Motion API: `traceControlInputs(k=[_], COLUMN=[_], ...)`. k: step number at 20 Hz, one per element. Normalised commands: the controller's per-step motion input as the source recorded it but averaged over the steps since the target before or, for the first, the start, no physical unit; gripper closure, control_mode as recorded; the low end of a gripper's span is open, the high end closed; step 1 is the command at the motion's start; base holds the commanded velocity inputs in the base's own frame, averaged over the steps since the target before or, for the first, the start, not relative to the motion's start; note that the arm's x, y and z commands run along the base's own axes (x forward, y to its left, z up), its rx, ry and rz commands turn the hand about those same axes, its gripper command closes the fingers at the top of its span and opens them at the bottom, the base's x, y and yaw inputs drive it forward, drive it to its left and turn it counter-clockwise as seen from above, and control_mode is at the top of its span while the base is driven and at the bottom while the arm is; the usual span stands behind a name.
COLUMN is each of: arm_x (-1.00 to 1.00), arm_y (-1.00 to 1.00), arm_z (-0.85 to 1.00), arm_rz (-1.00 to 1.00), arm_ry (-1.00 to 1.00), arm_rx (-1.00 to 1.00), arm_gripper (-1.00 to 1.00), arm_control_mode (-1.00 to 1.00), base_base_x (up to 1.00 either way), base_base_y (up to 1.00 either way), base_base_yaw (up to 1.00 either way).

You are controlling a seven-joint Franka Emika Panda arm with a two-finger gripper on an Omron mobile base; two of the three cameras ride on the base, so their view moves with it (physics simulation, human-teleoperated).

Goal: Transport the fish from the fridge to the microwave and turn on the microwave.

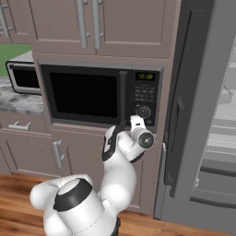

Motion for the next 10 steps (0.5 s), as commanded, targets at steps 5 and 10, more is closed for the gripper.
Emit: traceControlInputs(k=[5,10], arm_x=[0.13,0.21], arm_y=[0.25,0.13], arm_z=[-0.05,-0.03], arm_rz=[0.00,0.00], arm_ry=[0.00,0.00], arm_rx=[0.00,0.00], arm_gripper=[-1.00,-1.00], arm_control_mode=[-1.00,-1.00], base_base_x=[0.00,0.00], base_base_y=[0.00,0.00], base_base_yaw=[0.00,0.00])
